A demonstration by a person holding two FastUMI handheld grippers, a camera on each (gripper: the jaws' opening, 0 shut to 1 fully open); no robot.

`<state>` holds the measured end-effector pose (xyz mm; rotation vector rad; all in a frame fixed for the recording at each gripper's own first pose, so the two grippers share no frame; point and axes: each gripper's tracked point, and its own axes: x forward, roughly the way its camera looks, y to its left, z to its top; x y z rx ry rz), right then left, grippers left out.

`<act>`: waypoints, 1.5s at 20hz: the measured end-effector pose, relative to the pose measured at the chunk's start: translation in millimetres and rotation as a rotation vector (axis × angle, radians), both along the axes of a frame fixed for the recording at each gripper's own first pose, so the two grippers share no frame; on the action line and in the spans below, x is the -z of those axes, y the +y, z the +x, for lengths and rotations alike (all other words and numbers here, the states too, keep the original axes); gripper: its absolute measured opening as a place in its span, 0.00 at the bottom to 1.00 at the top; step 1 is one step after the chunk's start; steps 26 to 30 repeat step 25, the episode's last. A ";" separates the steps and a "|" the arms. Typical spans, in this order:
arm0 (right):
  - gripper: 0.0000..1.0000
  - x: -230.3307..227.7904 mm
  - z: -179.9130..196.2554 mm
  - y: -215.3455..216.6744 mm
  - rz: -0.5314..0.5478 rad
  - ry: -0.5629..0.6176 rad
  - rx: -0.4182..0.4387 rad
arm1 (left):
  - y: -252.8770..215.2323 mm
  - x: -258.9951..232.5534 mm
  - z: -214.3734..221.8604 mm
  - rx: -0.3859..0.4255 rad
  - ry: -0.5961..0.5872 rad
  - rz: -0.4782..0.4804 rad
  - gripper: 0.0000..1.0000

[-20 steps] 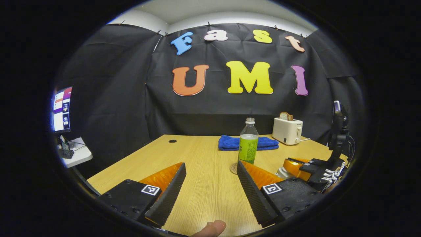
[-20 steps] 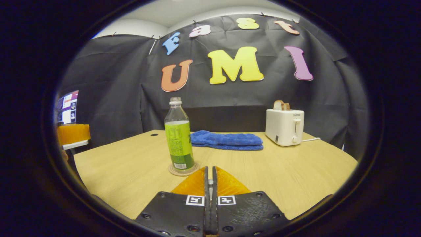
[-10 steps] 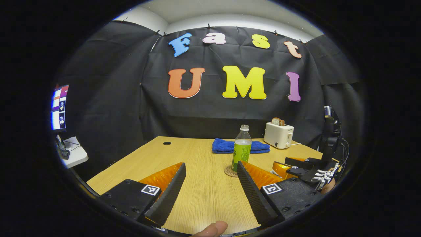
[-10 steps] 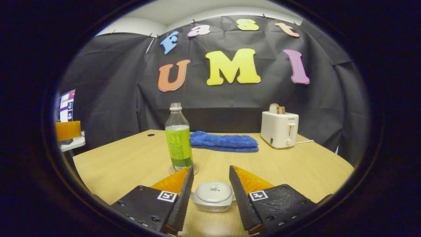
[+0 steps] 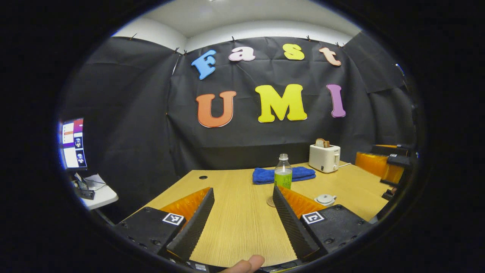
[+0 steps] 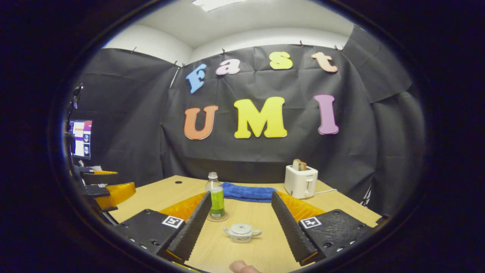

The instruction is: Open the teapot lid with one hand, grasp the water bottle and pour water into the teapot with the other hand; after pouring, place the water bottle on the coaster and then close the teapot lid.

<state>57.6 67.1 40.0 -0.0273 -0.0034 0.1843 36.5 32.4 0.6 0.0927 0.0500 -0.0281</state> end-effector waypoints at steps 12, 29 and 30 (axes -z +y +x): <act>0.95 12.5 -46.0 -49.2 -0.044 -0.012 0.043 | -72.4 14.9 -14.0 0.108 0.016 0.006 0.96; 0.95 38.4 -24.5 -64.3 -0.042 0.061 0.100 | -22.0 13.1 -1.4 -0.011 0.003 -0.008 0.96; 0.95 38.4 -24.5 -64.3 -0.042 0.061 0.100 | -22.0 13.1 -1.4 -0.011 0.003 -0.008 0.96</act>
